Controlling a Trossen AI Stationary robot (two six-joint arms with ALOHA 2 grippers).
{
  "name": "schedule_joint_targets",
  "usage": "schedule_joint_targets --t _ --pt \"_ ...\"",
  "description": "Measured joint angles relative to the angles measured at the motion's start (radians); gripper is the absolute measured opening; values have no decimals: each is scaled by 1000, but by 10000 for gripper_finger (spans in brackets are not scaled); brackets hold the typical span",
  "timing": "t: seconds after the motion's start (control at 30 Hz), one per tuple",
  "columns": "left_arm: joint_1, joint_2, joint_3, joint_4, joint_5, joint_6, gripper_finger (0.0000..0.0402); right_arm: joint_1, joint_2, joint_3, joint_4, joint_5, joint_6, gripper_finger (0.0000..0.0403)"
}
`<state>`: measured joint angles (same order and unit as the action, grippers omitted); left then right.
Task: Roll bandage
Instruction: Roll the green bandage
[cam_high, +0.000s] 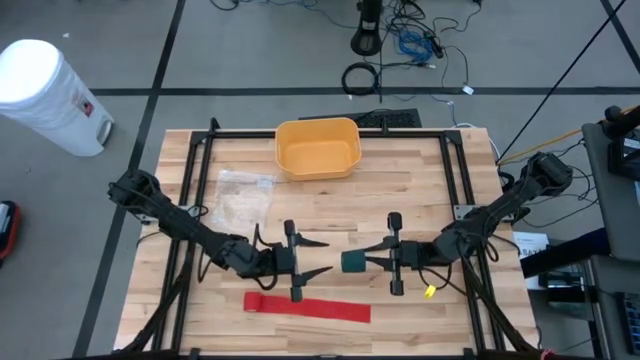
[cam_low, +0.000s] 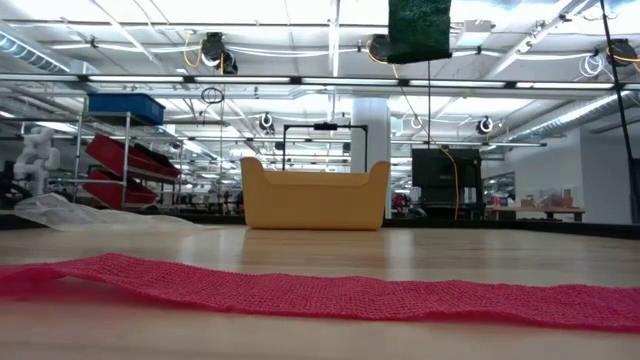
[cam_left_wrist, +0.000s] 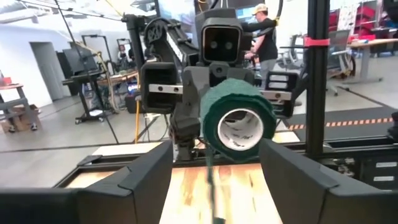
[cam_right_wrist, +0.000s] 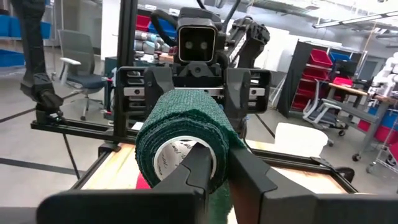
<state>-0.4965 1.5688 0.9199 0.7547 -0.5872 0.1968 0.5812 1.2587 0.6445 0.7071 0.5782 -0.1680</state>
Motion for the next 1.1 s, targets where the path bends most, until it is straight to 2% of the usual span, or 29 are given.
schedule_joint_targets --t 0.3,0.67,0.83,1.1 --pt "27 0 0 4 33 -6 261 0 0 0 0 1 -2 34" --pt "35 0 0 31 56 -5 261 -52 0 0 45 -8 -75 34" --pt "54 0 0 28 55 -8 261 -52 0 0 45 -53 -72 34" --pt "60 0 0 25 73 -52 261 -52 0 0 45 -57 -69 34"
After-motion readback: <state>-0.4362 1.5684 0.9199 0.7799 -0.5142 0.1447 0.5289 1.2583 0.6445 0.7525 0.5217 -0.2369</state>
